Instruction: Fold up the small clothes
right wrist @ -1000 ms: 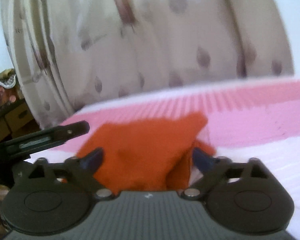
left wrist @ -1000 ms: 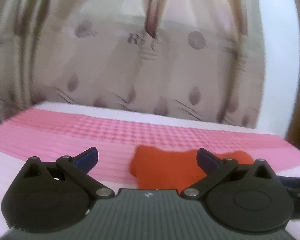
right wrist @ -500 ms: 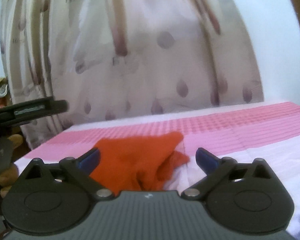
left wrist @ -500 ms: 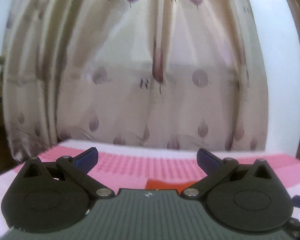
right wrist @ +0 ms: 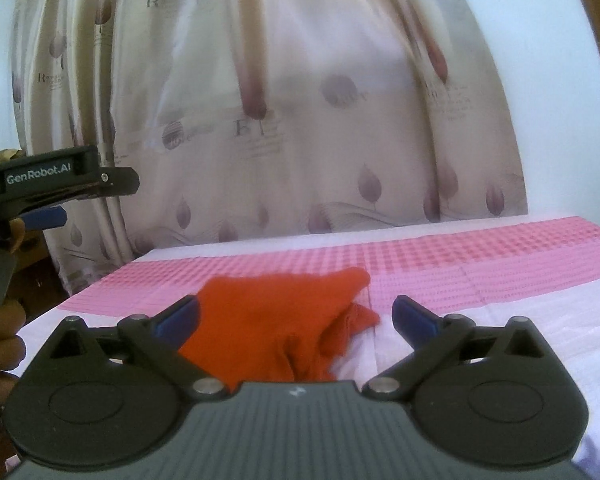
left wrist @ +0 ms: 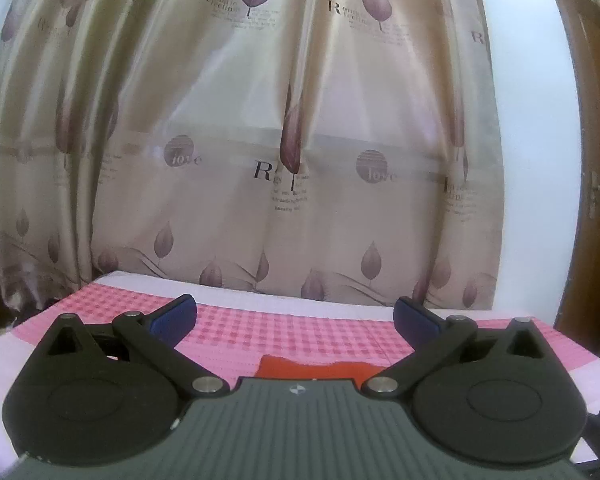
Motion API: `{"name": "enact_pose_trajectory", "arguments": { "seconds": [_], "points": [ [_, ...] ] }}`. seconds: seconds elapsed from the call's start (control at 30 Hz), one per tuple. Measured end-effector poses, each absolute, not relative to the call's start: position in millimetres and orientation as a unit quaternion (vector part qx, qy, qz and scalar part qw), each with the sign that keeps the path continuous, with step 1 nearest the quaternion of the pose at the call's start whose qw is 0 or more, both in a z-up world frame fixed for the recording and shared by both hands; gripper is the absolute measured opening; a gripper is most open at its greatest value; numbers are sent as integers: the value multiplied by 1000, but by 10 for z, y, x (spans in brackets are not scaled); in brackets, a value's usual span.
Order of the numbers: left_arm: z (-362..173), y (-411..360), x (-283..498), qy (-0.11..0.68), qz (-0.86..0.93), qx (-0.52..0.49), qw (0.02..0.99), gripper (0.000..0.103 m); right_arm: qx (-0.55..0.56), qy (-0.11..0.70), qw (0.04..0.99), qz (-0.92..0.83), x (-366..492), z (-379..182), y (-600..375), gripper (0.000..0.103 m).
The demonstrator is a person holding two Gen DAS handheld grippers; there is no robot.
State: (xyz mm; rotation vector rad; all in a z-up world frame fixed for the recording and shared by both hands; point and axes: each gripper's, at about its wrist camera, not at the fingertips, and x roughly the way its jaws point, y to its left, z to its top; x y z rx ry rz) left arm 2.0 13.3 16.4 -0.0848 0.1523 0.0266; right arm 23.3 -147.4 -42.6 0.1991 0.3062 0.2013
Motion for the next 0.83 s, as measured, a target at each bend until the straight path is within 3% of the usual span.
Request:
{"name": "enact_pose_trajectory", "arguments": {
  "seconds": [0.83],
  "points": [
    [-156,232,197,133,16,-34,990,103,76,173,978,85,239,-468,-1405,103]
  ]
}}
